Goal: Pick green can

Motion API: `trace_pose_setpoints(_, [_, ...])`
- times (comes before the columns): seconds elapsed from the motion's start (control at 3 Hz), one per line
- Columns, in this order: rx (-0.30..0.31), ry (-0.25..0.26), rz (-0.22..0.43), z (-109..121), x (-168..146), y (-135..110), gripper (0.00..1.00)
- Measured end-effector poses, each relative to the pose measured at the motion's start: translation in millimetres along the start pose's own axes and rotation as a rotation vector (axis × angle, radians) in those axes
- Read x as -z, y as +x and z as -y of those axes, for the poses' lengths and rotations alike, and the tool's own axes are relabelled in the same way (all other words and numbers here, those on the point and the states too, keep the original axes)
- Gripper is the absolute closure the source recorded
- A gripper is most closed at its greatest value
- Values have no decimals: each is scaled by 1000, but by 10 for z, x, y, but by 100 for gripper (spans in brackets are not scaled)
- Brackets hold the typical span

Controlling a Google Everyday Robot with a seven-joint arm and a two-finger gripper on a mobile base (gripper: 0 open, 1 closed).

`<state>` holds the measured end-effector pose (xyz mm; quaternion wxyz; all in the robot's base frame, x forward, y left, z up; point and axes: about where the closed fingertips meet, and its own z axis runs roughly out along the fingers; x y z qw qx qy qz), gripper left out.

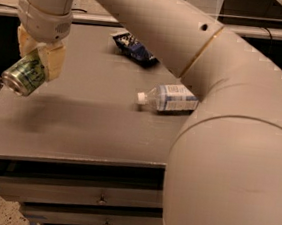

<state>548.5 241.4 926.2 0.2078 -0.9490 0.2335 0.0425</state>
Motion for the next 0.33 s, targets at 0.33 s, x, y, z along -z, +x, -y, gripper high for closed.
trace_pose_setpoints(0.33, [-63, 178, 49, 20, 644, 25, 100])
